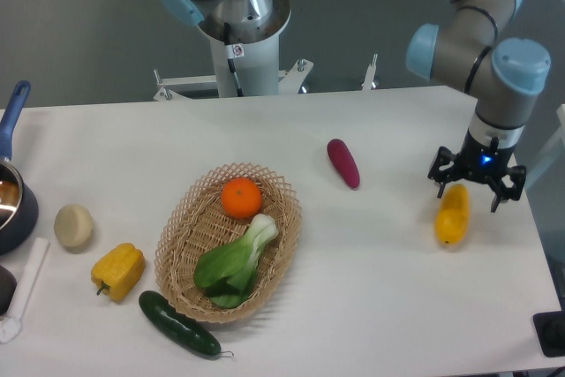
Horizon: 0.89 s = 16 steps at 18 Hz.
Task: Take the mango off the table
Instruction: 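Move the open gripper down over the yellow mango, then lower the gripper around the mango and close the fingers on it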
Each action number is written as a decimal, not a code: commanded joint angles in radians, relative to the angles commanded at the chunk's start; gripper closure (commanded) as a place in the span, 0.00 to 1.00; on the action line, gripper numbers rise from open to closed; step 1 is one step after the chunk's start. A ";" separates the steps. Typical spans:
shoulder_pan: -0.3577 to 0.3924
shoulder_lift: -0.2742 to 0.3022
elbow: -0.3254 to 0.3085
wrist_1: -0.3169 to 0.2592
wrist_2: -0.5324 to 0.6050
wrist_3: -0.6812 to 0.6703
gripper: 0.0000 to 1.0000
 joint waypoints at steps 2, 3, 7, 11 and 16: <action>-0.003 -0.028 0.023 0.000 0.000 -0.002 0.00; -0.008 -0.035 0.029 0.000 0.000 -0.002 0.00; -0.023 -0.042 0.025 0.000 0.000 -0.006 0.00; -0.026 -0.042 0.019 -0.002 0.002 -0.015 0.00; -0.032 -0.042 0.008 0.000 0.011 -0.012 0.00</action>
